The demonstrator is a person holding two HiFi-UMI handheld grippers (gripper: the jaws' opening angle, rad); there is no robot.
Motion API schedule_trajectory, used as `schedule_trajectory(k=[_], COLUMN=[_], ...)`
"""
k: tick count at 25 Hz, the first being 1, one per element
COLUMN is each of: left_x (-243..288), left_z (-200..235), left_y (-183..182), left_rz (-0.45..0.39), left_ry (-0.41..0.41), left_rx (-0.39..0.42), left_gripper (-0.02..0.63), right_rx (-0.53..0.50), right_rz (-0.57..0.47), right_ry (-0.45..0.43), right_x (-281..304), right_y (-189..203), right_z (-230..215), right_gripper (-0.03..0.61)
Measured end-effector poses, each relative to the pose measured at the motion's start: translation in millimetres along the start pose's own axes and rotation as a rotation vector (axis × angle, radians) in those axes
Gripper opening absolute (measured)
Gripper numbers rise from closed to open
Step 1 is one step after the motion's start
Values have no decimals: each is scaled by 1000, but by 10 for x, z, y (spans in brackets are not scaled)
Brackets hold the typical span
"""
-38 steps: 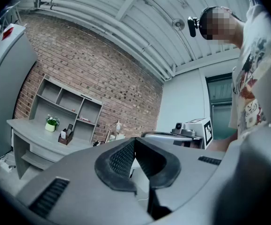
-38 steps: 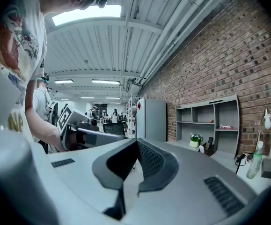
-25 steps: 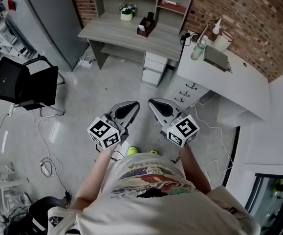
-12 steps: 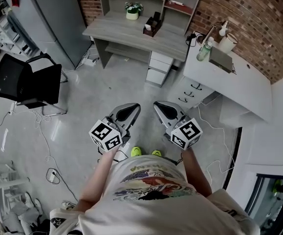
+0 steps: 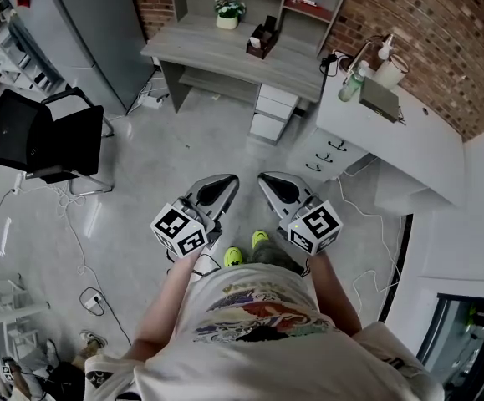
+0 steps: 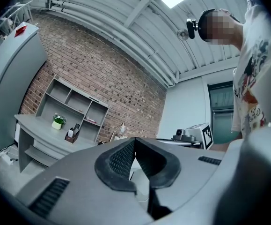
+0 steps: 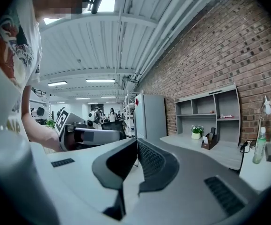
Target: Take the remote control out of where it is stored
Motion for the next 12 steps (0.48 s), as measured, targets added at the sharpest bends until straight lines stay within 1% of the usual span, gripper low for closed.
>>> schedule_trajectory(k=[5, 12], left_x=[74, 284], left_z=[105, 385], left_y=[19, -133], left_rz=[9, -3], left_ry=[-11, -53], left_rx=[-8, -3], left_gripper=[6, 5], right_rx=[3, 9], right_rz=[7, 16], right_ry=[5, 1], right_x=[92, 322], right_y=[50, 153], right_z=[-136, -538], right_gripper=[8, 8])
Point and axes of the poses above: the fingertips, and each gripper's own axes: x forward along the fingers, z to its left, y out of its underside, the point moved 8 cm from there along -x, backward along the fingers, and after that the axes turned 11 degrees about -x, right-handed, at the moved point
